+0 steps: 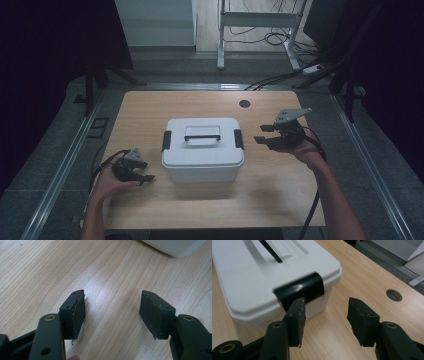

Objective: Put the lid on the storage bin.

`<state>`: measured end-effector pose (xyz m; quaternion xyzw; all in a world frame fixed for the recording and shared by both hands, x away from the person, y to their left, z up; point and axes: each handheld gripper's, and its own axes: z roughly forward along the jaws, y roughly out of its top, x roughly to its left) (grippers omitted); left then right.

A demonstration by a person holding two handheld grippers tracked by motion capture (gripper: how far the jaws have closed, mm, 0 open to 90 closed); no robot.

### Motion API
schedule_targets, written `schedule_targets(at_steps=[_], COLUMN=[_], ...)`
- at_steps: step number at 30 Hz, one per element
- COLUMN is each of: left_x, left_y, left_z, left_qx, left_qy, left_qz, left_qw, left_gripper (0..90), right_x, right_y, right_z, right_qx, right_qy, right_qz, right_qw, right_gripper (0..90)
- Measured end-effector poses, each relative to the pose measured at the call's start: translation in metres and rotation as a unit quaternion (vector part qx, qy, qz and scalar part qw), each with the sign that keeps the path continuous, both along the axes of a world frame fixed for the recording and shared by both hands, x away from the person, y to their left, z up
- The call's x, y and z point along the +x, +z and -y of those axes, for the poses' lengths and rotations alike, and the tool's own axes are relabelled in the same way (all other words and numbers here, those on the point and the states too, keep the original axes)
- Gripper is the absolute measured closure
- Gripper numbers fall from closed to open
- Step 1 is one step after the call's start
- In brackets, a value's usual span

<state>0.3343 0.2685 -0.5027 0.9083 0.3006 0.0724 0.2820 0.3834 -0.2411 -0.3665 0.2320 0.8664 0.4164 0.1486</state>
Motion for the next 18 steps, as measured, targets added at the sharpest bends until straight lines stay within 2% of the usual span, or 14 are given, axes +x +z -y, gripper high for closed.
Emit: schedule_targets(at_steps=[10, 18], left_x=[0.001, 0.001], left_y=[0.000, -0.001], left_z=[0.001, 0.001], left_qx=[-0.002, -0.002], left_qy=[0.000, 0.000], left_qz=[0.001, 0.002], left_qw=[1.0000, 1.0000], left_gripper=[37.4, 37.2], right_x=[-0.001, -0.001], right_y=[-0.030, -0.035], right_z=[0.021, 0.023], right_qx=[0.019, 0.022], right_qy=[-0.028, -0.036], right_qz=[-0.019, -0.019], right_qw=[0.9993, 0.9989], right_gripper=[47.8, 47.8])
